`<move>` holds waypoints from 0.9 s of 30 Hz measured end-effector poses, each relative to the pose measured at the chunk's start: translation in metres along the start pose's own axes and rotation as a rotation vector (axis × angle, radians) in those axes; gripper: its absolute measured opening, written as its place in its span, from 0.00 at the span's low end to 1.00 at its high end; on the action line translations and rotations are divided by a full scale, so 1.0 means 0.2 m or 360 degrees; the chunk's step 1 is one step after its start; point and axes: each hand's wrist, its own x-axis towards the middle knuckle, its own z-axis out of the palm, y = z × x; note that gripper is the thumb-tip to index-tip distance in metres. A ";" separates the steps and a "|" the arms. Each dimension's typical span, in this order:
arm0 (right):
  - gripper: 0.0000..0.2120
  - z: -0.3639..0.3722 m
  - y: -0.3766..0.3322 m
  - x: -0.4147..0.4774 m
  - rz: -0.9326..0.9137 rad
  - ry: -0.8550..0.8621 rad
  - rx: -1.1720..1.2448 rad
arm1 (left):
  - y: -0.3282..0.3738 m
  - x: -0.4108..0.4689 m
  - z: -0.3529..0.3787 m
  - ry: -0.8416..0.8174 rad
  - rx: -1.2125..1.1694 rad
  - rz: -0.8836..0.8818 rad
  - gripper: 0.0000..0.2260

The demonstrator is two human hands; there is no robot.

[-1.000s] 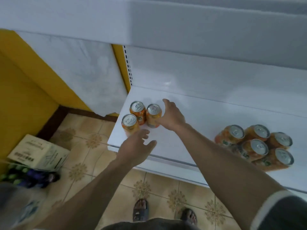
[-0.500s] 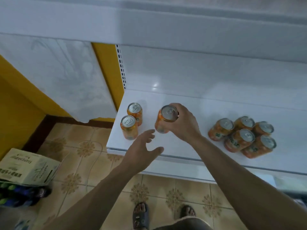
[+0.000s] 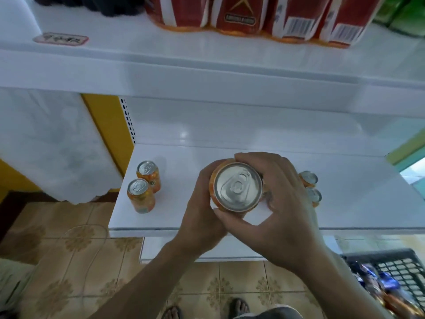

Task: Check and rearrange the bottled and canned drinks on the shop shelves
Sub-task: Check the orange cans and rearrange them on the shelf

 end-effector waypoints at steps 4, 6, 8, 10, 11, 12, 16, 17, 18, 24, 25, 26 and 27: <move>0.29 -0.06 0.04 -0.02 0.0369 -0.0010 0.0253 | 0.02 0.01 0.01 0.0067 0.0163 0.0171 0.34; 0.29 -0.08 0.08 -0.02 0.0772 0.0058 0.0718 | 0.05 -0.01 -0.01 0.0038 0.0163 0.0167 0.37; 0.26 -0.07 0.16 -0.03 0.1187 0.0195 0.1343 | 0.08 -0.02 0.00 0.0039 0.0118 0.0174 0.39; 0.24 -0.01 0.21 -0.04 0.1617 0.0220 0.1876 | 0.11 -0.01 0.03 0.0041 0.0068 0.0220 0.38; 0.24 0.02 0.21 -0.05 0.1812 0.0177 0.2062 | 0.13 0.00 0.04 0.0026 0.0059 0.0245 0.38; 0.23 0.05 0.21 -0.06 0.1960 0.0118 0.2232 | 0.15 0.01 0.06 -0.0007 0.0060 0.0270 0.38; 0.19 0.12 0.19 -0.10 0.2141 -0.0006 0.2681 | 0.19 0.03 0.08 -0.0128 0.0140 0.0308 0.42; 0.18 0.13 0.19 -0.10 0.2129 -0.0048 0.2696 | 0.20 0.02 0.09 -0.0130 0.0117 0.0314 0.42; 0.19 0.13 0.20 -0.10 0.2131 -0.0097 0.2685 | 0.20 0.02 0.10 -0.0118 0.0108 0.0324 0.42; 0.18 0.12 0.24 -0.10 0.2032 -0.0130 0.2775 | 0.24 0.02 0.12 -0.0115 0.0081 0.0362 0.40; 0.19 0.11 0.24 -0.10 0.1982 -0.0114 0.2812 | 0.25 0.02 0.12 -0.0123 0.0087 0.0349 0.39; 0.20 0.11 0.25 -0.10 0.1950 -0.0105 0.2818 | 0.26 0.02 0.12 -0.0128 0.0097 0.0336 0.39; 0.20 0.11 0.26 -0.11 0.1932 -0.0099 0.2778 | 0.26 0.02 0.12 -0.0125 0.0108 0.0321 0.39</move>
